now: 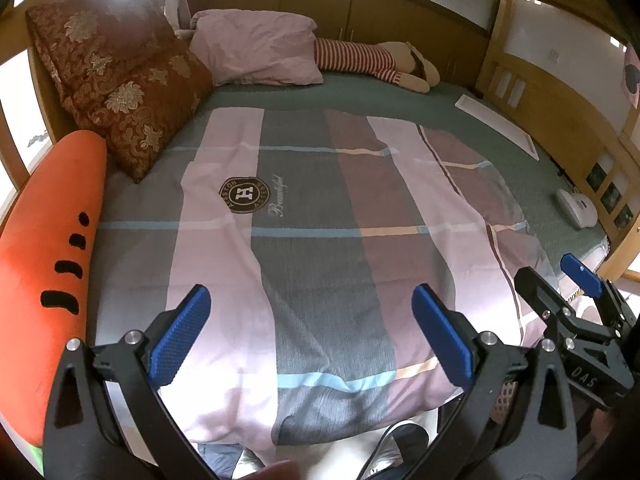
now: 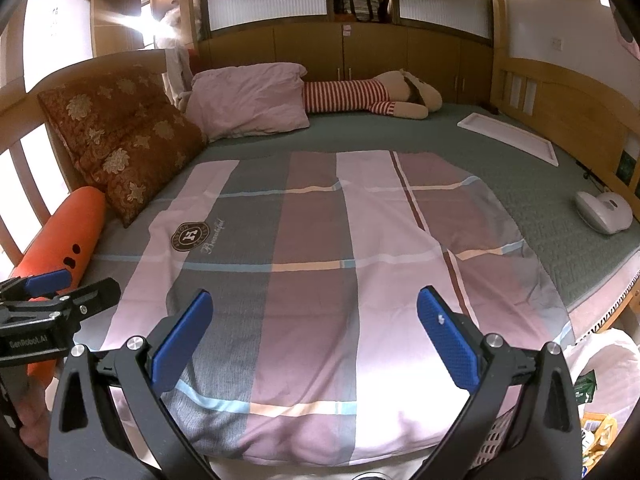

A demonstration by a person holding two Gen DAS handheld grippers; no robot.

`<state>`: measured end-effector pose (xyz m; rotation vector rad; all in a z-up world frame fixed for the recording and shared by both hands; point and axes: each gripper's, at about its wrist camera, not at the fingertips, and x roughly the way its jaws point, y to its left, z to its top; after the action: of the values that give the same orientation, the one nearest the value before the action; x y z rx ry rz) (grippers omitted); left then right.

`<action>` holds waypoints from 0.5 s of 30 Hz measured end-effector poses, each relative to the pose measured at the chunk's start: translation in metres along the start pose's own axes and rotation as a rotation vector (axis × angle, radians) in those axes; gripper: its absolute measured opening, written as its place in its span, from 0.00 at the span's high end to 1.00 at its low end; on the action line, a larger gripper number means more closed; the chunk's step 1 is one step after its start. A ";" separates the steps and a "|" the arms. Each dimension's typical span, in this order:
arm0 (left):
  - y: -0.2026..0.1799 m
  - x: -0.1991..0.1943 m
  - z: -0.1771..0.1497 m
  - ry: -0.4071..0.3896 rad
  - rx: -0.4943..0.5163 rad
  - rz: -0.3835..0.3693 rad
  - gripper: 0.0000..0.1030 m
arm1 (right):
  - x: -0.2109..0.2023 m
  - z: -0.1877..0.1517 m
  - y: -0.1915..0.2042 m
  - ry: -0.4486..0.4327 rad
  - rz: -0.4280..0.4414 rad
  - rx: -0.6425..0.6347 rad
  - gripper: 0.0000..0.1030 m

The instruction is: Collect trash

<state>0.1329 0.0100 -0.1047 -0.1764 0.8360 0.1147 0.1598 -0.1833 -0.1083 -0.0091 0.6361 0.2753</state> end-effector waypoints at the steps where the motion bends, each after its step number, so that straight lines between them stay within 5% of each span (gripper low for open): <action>1: 0.000 0.000 0.000 0.003 0.000 0.002 0.03 | 0.000 0.000 0.000 0.000 0.000 0.000 0.03; 15: 0.001 0.000 -0.002 0.007 0.001 -0.027 0.03 | -0.001 0.001 -0.001 -0.002 0.000 0.001 0.03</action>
<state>0.1318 0.0109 -0.1061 -0.1876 0.8399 0.0886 0.1604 -0.1844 -0.1070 -0.0081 0.6338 0.2751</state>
